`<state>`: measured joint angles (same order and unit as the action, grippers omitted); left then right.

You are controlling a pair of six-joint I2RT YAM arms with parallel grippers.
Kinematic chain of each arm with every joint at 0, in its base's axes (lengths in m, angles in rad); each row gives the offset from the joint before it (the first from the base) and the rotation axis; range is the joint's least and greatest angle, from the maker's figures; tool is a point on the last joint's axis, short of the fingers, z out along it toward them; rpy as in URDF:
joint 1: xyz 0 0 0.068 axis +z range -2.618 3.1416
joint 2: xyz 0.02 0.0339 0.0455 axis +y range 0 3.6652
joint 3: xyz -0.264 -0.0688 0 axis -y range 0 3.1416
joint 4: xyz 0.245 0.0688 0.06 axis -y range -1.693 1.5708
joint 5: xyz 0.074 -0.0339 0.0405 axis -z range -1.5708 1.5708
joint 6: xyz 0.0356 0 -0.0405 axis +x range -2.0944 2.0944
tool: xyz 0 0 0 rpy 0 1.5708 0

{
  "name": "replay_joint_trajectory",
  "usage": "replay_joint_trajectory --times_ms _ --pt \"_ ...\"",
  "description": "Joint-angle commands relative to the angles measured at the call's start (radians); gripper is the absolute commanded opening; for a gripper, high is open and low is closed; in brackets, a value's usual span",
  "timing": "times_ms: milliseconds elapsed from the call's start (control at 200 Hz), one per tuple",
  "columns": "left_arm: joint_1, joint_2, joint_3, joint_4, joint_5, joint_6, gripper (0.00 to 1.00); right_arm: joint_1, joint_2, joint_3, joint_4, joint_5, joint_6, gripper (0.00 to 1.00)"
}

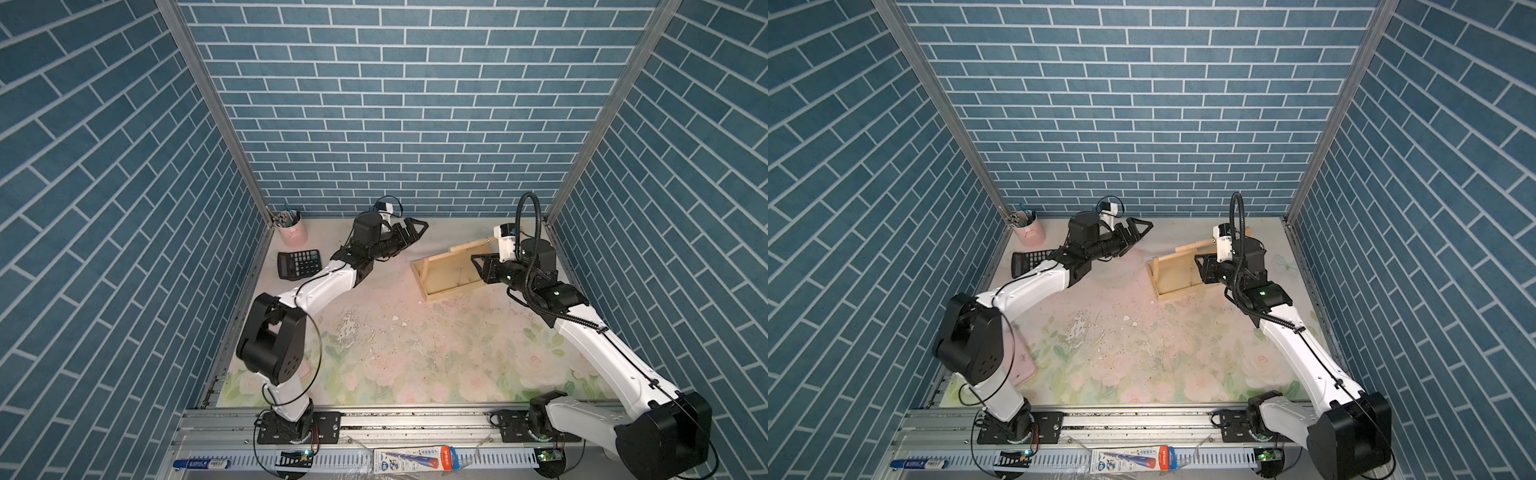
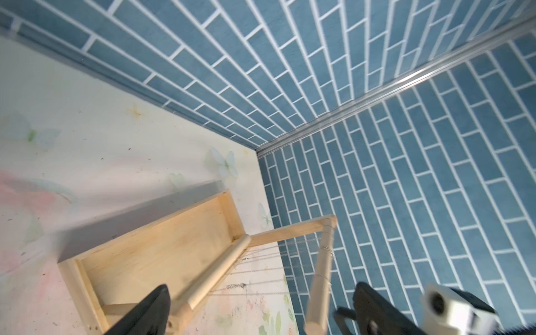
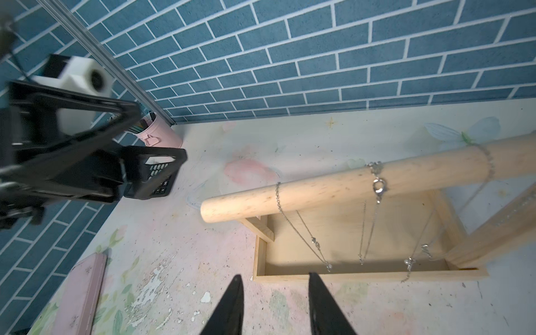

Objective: Take the necklace off the jewelry display stand
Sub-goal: Take off the necklace from the stand.

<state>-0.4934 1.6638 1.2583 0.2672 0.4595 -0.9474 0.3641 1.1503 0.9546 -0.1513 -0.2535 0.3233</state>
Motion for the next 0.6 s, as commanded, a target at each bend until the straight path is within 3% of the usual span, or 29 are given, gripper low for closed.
replay_joint_trajectory --times_ms 0,275,595 --pt "-0.042 -0.078 -0.102 0.005 -0.027 0.044 0.99 -0.005 0.026 -0.017 0.047 -0.038 -0.044 0.38" --pt "-0.147 -0.182 -0.28 0.125 -0.059 -0.002 0.99 -0.015 0.077 -0.03 0.108 -0.072 -0.05 0.36" --pt "-0.177 -0.197 -0.324 0.14 -0.058 -0.012 0.99 -0.031 0.131 -0.028 0.163 -0.096 -0.06 0.34"
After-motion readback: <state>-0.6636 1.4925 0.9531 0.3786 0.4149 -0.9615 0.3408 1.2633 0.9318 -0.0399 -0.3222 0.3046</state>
